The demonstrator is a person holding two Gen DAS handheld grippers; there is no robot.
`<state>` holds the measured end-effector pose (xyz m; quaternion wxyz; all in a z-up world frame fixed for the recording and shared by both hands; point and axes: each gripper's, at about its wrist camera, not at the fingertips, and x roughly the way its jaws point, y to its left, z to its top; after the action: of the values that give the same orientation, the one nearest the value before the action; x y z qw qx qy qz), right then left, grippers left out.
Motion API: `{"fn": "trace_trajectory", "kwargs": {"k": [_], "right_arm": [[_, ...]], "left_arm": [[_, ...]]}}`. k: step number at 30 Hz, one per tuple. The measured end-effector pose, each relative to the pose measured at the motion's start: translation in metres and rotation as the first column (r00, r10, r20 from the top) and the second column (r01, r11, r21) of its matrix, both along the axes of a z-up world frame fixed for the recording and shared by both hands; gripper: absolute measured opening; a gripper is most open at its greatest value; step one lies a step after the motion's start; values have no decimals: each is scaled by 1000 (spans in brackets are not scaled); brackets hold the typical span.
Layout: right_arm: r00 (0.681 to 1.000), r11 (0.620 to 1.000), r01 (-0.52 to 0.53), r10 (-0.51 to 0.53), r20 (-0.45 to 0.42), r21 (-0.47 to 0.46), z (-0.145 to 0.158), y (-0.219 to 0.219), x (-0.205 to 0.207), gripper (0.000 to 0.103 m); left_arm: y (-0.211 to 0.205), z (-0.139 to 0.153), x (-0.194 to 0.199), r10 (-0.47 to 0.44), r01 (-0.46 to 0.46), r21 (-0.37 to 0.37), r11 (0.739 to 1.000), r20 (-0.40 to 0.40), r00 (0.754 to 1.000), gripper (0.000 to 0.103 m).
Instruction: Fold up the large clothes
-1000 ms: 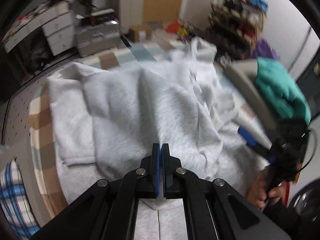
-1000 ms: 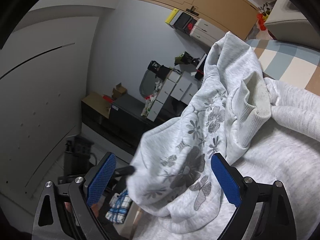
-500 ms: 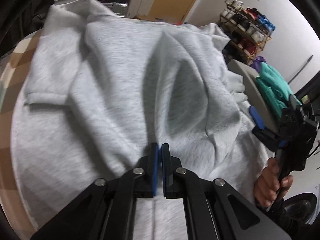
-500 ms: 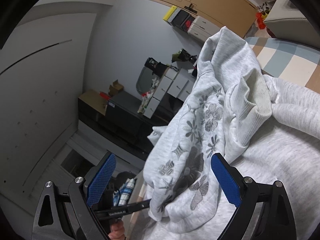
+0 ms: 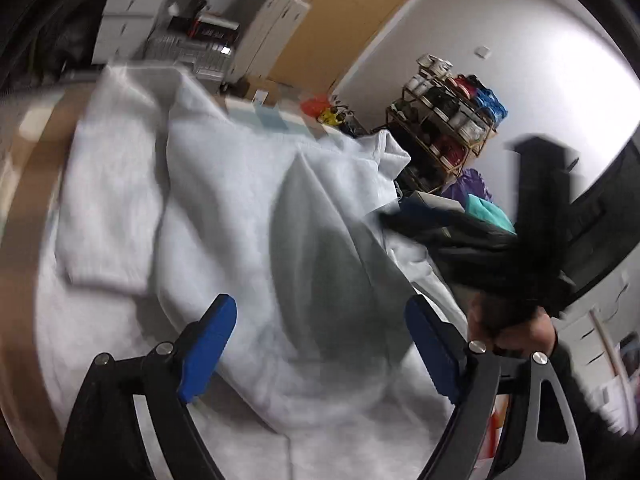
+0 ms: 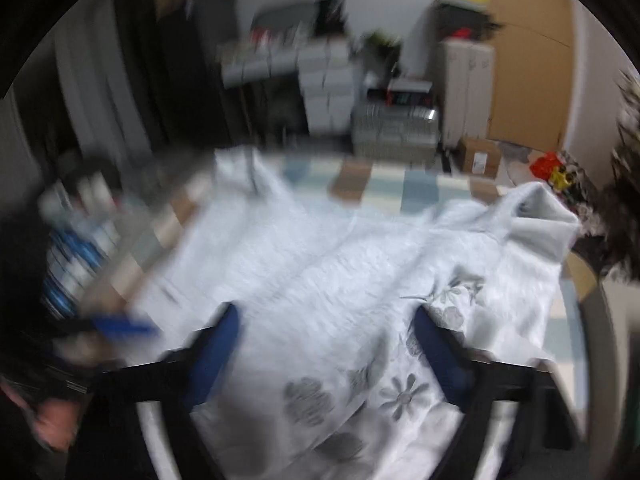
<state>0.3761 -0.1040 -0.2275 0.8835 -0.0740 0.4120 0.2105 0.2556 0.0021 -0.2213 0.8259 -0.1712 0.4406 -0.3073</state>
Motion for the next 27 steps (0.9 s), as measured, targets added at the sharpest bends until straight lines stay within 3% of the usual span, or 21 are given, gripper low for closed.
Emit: {"fn": "trace_trajectory", "kwargs": {"k": [1,2,3,4,6,8,11,13,15,16,17,19,22,24,25,26,27], "right_arm": [[994,999,-7,2,-110,-48,-23,4,16,12],[982,998,-1,-11,-186,-67,-39,3,24,7],[967,996,2,-24,-255,-87,-58,-1,29,7],[964,994,-6,-22,-264,-105,-67,-3,28,7],[972,995,-27,3,-237,-98,-73,-9,16,7],[968,994,-15,-11,-250,-104,-75,-12,8,7],[957,992,-68,34,-287,-108,-67,-17,-1,9],[953,995,-79,60,-298,-54,-44,-33,6,11],[979,999,12,-20,-205,-43,-6,-57,27,40],[986,996,80,-85,-145,-41,15,-71,41,78],[986,989,149,-150,-75,-20,36,-86,55,100],[956,957,291,-290,41,-10,68,-110,88,102],[914,912,405,-405,13,-70,72,-121,141,101],[892,891,429,-444,-85,-149,49,-123,176,91],[886,893,421,-443,-138,-160,34,-125,185,65],[880,894,413,-441,-176,-175,22,-124,188,31],[872,898,401,-435,-226,-183,7,-125,190,13]], "left_arm": [[-4,-5,6,-4,5,24,1000,-23,1000,83],[-7,-15,12,-13,16,50,999,-62,998,83],[-18,-33,19,-47,57,86,995,-116,992,83],[-24,-45,21,-59,79,134,988,-144,988,83],[-35,-63,22,-63,90,195,977,-141,988,83],[-38,-62,19,-63,87,224,971,-109,992,83],[-45,-61,18,-39,63,224,972,-107,993,84],[-47,-62,13,-45,62,235,970,-78,996,84],[-52,-64,4,-39,50,244,968,-50,998,84],[-53,-63,2,-41,49,256,965,-38,998,84],[-55,-63,0,-41,47,268,962,-29,999,84],[-54,-64,-1,-37,42,273,961,-23,999,84],[-50,-63,0,-33,40,262,964,-33,999,84],[-49,-63,0,-27,37,249,968,-43,999,84],[-46,-63,0,-29,39,251,967,-43,999,84],[-46,-64,1,-30,40,254,966,-42,999,84],[-46,-63,1,-29,39,256,966,-44,999,84]]}}
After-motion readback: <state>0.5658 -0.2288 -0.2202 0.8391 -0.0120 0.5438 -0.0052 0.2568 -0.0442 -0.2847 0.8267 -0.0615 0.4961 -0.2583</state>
